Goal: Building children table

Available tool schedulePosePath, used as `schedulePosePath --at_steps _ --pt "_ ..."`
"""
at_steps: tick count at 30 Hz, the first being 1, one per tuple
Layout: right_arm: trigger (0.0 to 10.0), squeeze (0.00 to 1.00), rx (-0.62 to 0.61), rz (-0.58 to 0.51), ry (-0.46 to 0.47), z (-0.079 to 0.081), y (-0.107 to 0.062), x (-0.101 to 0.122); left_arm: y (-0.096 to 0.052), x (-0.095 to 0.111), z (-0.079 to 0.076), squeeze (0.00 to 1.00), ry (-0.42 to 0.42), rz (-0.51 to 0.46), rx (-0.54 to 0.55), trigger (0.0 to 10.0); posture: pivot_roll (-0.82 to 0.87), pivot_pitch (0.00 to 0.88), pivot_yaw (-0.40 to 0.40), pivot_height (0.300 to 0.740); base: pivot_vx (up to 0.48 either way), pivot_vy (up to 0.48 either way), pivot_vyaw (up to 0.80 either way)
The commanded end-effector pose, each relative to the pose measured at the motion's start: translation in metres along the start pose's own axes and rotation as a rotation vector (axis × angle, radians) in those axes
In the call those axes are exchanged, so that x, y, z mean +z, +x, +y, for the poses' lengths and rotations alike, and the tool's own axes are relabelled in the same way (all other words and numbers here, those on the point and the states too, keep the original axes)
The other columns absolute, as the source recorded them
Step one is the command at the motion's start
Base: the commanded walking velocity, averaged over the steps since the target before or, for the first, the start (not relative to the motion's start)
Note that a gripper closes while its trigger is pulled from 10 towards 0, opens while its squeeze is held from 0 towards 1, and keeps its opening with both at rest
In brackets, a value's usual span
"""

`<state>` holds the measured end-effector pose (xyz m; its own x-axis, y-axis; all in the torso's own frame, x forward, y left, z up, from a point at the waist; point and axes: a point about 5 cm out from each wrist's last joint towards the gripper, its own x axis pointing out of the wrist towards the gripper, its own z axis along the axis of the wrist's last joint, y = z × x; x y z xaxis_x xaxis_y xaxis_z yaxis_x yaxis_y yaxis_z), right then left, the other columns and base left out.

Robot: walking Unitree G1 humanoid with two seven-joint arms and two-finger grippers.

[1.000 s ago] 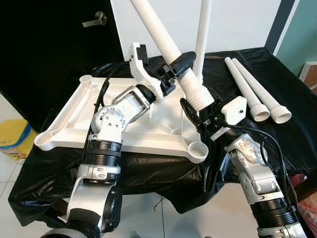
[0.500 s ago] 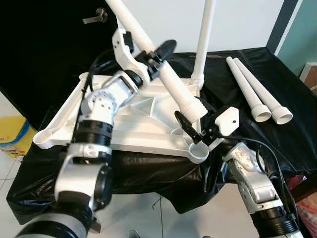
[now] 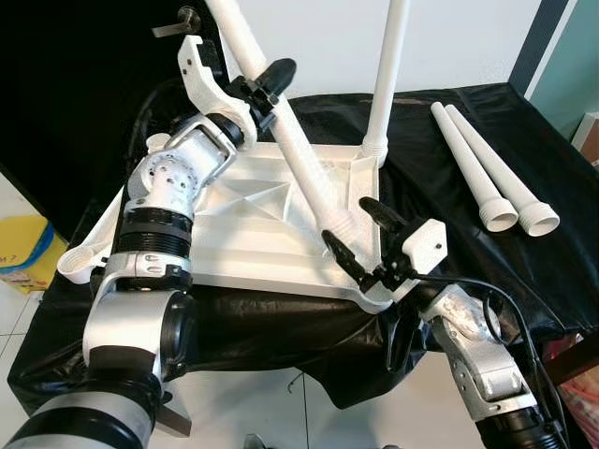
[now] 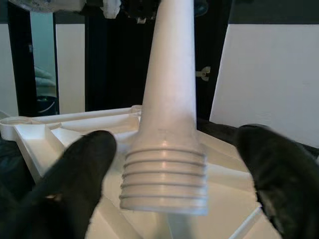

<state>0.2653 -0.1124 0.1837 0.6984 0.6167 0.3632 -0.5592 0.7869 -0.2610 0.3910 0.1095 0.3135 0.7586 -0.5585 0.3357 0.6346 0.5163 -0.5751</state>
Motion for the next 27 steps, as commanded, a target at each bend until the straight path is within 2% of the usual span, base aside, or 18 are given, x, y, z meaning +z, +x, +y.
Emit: schedulePosePath --at_steps 1,4,7,8,14,17,19,20,22,27 --pt "10.0 1.0 -0.018 -0.019 0.006 0.0 -0.004 0.002 -0.003 0.004 -0.021 0.0 -0.008 -0.013 -0.417 0.0 -0.15 0.071 0.067 0.74 0.0 0.0 0.0" --pt "10.0 1.0 -0.029 -0.015 0.014 0.001 -0.007 0.001 -0.002 0.008 -0.02 0.0 -0.021 -0.026 -0.414 0.0 -0.15 0.075 0.065 0.74 0.0 0.0 0.0" --pt "10.0 1.0 -0.065 0.029 0.063 0.003 -0.017 -0.003 -0.003 0.012 -0.018 0.0 0.012 -0.03 -0.391 0.0 -0.15 0.078 0.064 0.74 0.0 0.0 0.0" --pt "10.0 0.0 -0.077 0.061 0.098 0.004 -0.021 -0.004 -0.005 0.013 -0.021 0.0 0.041 -0.032 -0.405 10.0 -0.15 0.081 0.064 0.74 0.0 0.0 0.0" --pt "10.0 0.0 -0.119 0.126 0.102 0.004 -0.019 -0.003 -0.01 -0.002 -0.038 0.0 0.2 -0.009 -0.427 10.0 -0.16 0.091 0.064 0.74 0.0 0.0 0.0" --pt "10.0 0.0 -0.124 0.133 0.098 0.003 -0.018 -0.004 -0.01 -0.004 -0.039 0.0 0.211 -0.008 -0.429 10.0 -0.16 0.091 0.064 0.74 0.0 0.0 0.0" --pt "10.0 0.0 -0.129 0.17 0.088 0.0 -0.01 -0.005 -0.012 -0.016 -0.05 0.0 0.281 -0.009 -0.444 10.0 -0.15 0.092 0.059 0.74 0.0 0.0 0.0" --pt "10.0 0.0 -0.129 0.17 0.088 0.0 -0.01 -0.005 -0.012 -0.016 -0.05 0.0 0.281 -0.009 -0.444 10.0 -0.15 0.092 0.059 0.74 0.0 0.0 0.0" --pt "10.0 0.0 -0.106 0.208 0.063 -0.002 0.0 -0.004 -0.014 -0.032 -0.062 0.0 0.372 0.005 -0.468 10.0 -0.14 0.091 0.052 0.74 0.0 0.0 0.0" --pt "10.0 0.0 -0.092 0.244 0.062 -0.004 0.009 -0.004 -0.017 -0.047 -0.075 0.0 0.437 0.022 -0.498 10.0 -0.13 0.092 0.047 0.74 0.0 0.0 0.0"
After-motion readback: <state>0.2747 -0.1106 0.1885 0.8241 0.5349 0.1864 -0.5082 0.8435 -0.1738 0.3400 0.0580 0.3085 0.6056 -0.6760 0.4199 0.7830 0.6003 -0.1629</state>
